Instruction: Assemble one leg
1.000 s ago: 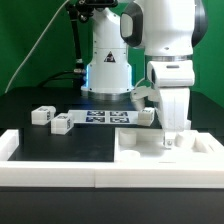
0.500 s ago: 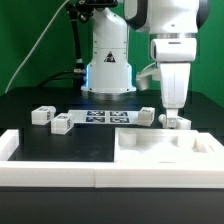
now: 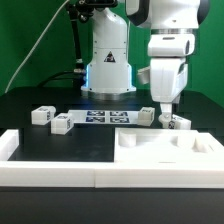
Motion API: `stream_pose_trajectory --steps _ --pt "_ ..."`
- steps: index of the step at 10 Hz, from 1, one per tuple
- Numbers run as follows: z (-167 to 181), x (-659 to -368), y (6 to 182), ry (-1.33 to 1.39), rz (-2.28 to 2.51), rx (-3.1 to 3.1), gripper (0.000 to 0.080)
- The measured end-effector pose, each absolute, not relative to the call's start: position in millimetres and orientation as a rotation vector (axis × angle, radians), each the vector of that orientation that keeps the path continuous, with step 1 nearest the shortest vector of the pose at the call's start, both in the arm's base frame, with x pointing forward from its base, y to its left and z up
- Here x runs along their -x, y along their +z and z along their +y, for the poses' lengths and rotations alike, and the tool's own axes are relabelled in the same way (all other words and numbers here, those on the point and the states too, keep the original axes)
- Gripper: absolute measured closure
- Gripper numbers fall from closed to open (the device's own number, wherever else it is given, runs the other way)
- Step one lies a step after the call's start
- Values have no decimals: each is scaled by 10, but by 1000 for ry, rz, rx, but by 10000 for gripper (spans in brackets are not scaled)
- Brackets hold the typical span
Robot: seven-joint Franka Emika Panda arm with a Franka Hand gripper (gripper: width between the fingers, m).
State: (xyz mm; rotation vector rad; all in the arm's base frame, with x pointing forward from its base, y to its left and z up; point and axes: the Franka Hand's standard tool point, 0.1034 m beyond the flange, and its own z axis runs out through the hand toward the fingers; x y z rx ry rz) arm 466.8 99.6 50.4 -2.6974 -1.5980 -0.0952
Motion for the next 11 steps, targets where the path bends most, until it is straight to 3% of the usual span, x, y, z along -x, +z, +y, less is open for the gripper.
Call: stream_pose_trajectory --steps 6,10,11 --pt "1367 -4410 396 -121 -791 2981 150" --pt "1378 -4392 389 -39 -749 2993 150" --pt "1414 -4320 378 91 -736 3004 150"
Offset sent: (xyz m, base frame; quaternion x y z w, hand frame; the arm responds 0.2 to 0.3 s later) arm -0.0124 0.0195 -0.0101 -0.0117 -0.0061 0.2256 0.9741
